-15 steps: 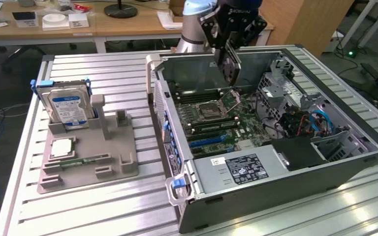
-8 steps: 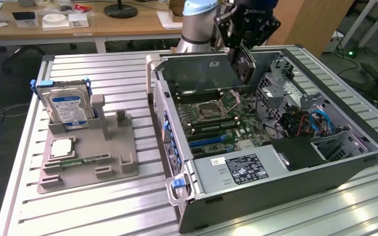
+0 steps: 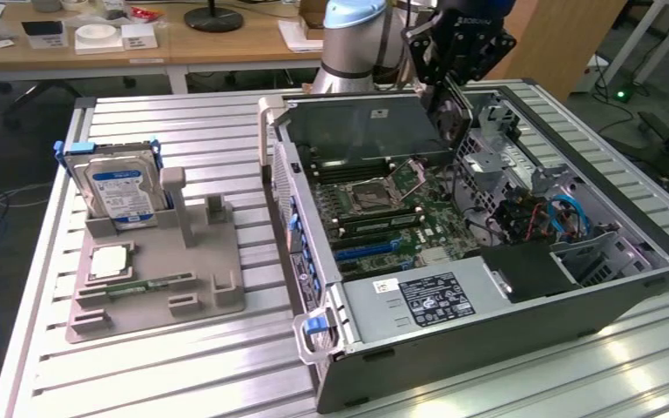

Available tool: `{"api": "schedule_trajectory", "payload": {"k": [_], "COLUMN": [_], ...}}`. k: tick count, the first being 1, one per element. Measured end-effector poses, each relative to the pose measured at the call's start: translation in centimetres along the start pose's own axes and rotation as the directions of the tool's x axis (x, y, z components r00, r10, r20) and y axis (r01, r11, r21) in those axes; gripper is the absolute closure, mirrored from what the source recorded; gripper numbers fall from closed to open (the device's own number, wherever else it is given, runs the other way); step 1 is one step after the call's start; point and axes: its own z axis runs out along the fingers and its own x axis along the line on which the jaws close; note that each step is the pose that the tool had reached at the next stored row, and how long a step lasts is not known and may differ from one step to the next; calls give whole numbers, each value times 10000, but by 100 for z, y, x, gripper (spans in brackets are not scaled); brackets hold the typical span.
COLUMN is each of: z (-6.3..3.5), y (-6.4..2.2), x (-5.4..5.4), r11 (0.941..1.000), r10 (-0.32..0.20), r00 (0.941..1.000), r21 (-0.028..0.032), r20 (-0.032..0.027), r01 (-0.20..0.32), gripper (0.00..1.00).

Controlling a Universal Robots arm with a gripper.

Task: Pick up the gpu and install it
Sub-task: 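Pick up the gpu and move the gpu toward the slot, then insert the gpu into the slot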

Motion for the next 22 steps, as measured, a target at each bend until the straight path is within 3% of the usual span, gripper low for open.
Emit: {"api": "schedule_trajectory", "payload": {"k": [2, 17, 22], "z": [1, 1, 1], "y": [1, 2, 2], "x": [-41, -42, -42], "r11": [10000, 10000, 9988], "r10": [0, -17, -491], "r00": [10000, 10000, 9988], "r21": [0, 1, -3], "r20": [1, 0, -33], "r01": [0, 17, 491], "gripper": [72, 72, 72]}}
